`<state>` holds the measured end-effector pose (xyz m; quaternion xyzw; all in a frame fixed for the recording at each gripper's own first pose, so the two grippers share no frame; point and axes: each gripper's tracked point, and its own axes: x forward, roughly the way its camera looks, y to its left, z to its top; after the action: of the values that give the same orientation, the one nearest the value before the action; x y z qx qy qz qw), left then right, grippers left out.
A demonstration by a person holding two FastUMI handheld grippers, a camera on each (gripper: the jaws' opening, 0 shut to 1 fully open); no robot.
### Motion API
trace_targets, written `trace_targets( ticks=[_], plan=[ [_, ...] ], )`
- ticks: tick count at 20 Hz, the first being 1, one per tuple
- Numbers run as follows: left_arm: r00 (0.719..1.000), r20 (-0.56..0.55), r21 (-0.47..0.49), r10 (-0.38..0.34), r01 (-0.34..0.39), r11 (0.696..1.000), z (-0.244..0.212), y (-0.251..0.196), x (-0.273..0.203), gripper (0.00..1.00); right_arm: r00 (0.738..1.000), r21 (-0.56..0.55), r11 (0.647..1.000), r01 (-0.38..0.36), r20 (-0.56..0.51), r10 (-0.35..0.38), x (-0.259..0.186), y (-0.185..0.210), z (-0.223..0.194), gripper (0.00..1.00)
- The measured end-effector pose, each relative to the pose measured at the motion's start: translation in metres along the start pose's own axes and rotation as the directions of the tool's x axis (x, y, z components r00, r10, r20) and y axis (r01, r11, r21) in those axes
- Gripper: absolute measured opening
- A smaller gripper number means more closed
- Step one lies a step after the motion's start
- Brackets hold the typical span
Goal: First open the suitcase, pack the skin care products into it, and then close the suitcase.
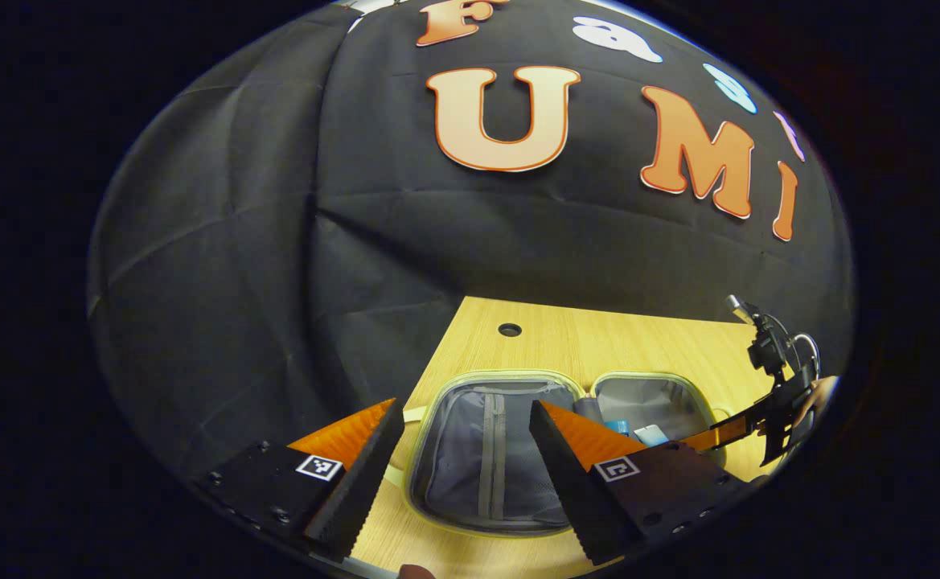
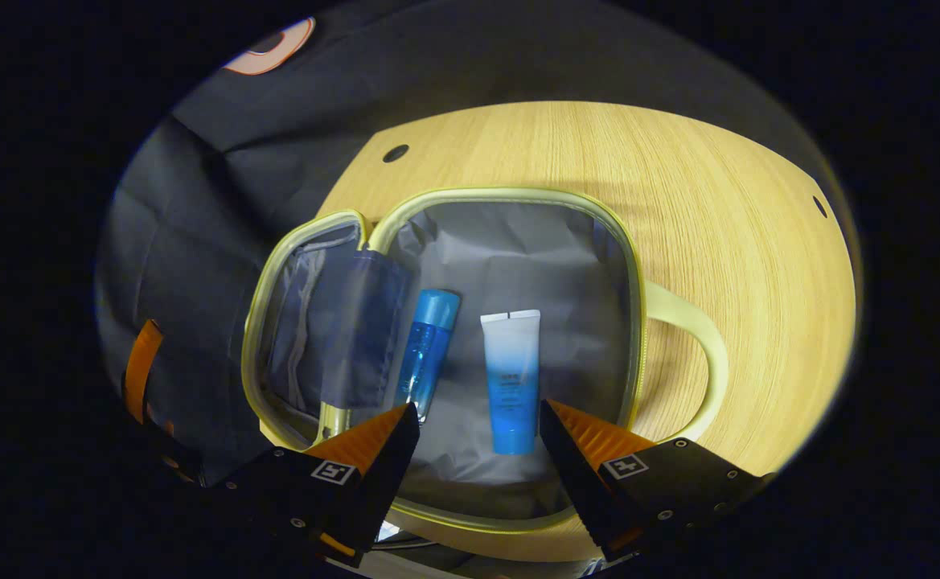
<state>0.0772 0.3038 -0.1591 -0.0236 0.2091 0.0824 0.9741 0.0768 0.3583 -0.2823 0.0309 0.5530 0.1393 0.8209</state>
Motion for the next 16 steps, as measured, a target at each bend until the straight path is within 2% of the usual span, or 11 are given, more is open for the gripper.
trace_targets(
  ticks=[1,2,3,5,8,10,11,13,16],
  plan=[
    [1.000,0.003,-0.016,0.014,-0.014,1.000,0.002,0.006,-0.003,0.98,0.999,-0.008,1.000,-0.022,0.030,0.022,-0.008,0.004,0.004,0.95],
    [1.000,0.007,-0.036,0.029,-0.029,0.999,0.002,0.010,-0.006,0.98,0.997,-0.026,0.999,-0.036,0.063,0.037,-0.015,0.007,0.009,1.00],
    [0.999,0.014,-0.063,0.045,-0.044,0.997,0.003,0.016,-0.006,0.98,0.993,-0.057,0.997,-0.049,0.105,0.055,-0.025,0.009,0.015,0.95],
    [0.998,0.022,-0.127,0.058,-0.055,0.990,0.002,0.026,-0.009,0.98,0.980,-0.133,0.990,-0.055,0.185,0.080,-0.041,0.012,0.026,0.95],
    [1.000,-0.010,-0.240,0.020,-0.022,0.970,-0.006,0.039,-0.010,0.97,0.963,-0.185,0.979,-0.088,0.236,0.131,-0.067,0.021,0.025,0.95],
    [1.000,-0.002,-0.308,-0.006,0.006,0.951,-0.008,0.058,-0.006,0.97,0.953,-0.225,0.970,-0.090,0.262,0.149,-0.080,0.021,0.023,0.96],
    [1.000,-0.003,-0.331,-0.024,0.022,0.943,-0.013,0.070,-0.003,0.97,0.950,-0.242,0.968,-0.067,0.280,0.136,-0.087,0.017,0.021,0.95],
    [0.997,-0.027,-0.362,-0.069,0.054,0.930,-0.028,0.083,0.011,0.98,0.939,-0.234,0.970,-0.059,0.317,0.134,-0.103,0.016,0.020,0.95],
    [0.990,-0.106,-0.379,-0.098,0.051,0.924,-0.056,0.111,0.043,0.97,0.924,-0.196,0.979,-0.058,0.361,0.127,-0.120,0.012,0.019,0.96]
  ],
)
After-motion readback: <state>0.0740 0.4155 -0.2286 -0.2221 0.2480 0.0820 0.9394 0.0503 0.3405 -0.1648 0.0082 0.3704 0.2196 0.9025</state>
